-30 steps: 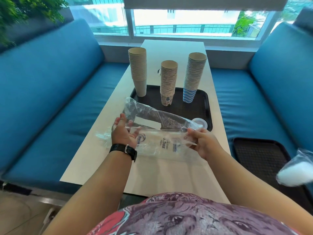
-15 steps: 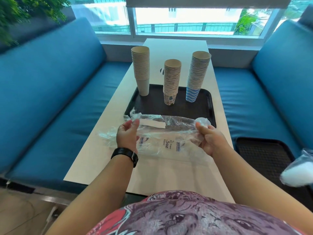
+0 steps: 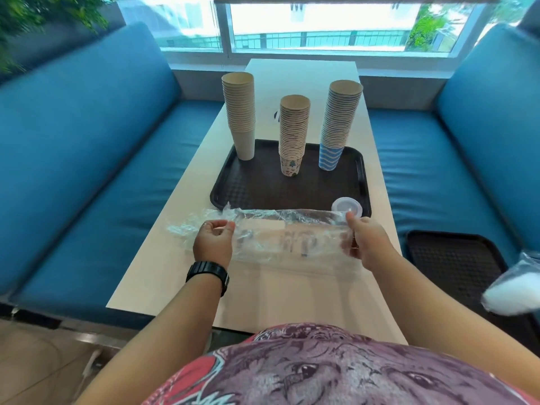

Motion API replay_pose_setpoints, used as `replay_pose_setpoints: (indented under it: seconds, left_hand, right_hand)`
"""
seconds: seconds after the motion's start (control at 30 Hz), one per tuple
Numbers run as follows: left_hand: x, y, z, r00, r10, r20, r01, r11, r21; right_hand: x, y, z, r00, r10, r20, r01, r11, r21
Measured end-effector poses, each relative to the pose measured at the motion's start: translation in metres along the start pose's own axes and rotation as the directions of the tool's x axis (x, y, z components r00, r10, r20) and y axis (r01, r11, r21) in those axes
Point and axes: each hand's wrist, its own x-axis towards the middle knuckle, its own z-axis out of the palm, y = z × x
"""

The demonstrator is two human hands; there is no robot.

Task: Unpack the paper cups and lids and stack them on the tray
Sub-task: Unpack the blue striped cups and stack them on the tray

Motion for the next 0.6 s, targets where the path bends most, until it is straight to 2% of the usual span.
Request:
replay_pose_setpoints:
  seconds: [0.07, 0.2, 0.27, 0.33, 0.4, 0.43, 0.5, 0.57, 0.6]
  left_hand:
    - [-0.001, -0.003, -0.001, 1.000, 0.009, -0.003, -0.009, 0.999, 0.035]
    - [0.001, -0.005, -0.006, 0.998, 0.049, -0.030, -0.044, 0.989, 0.144]
    - [-0.002, -0.006, -0.003, 0.991, 0.070, -0.115, -0.035, 0.958, 0.285]
    - [-0.009, -0.003, 0.004, 0.958, 0.171, -0.231, -0.068, 0.916, 0.396]
    - [-0.013, 0.003, 0.010, 0.894, 0.365, -0.262, -0.237, 0.879, 0.414]
    - [-0.014, 0.007, 0.014, 0.849, 0.475, -0.234, -0.349, 0.834, 0.426]
    - [-0.019, 0.016, 0.029, 0.745, 0.662, -0.087, -0.566, 0.695, 0.444]
    - [-0.032, 0.029, 0.050, 0.631, 0.753, 0.187, -0.745, 0.520, 0.418]
    - [-0.042, 0.035, 0.061, 0.581, 0.730, 0.360, -0.802, 0.435, 0.411]
  right_hand:
    - [0.004, 0.005, -0.001, 0.996, -0.076, -0.044, 0.074, 0.996, -0.057]
    - [0.004, 0.012, -0.006, 0.953, -0.295, -0.073, 0.246, 0.890, -0.384]
    - [0.000, 0.015, -0.008, 0.944, -0.327, -0.055, 0.264, 0.842, -0.471]
    - [-0.005, 0.014, -0.009, 0.930, -0.364, -0.052, 0.277, 0.787, -0.551]
    - [-0.008, 0.008, -0.009, 0.867, -0.493, -0.073, 0.332, 0.681, -0.652]
    - [-0.008, 0.005, -0.008, 0.812, -0.579, -0.073, 0.385, 0.624, -0.680]
    - [-0.008, -0.001, -0.004, 0.683, -0.730, -0.022, 0.498, 0.488, -0.717]
    - [-0.007, -0.002, 0.005, 0.591, -0.801, 0.098, 0.584, 0.341, -0.736]
    - [-0.005, 0.001, 0.010, 0.565, -0.808, 0.166, 0.615, 0.279, -0.737]
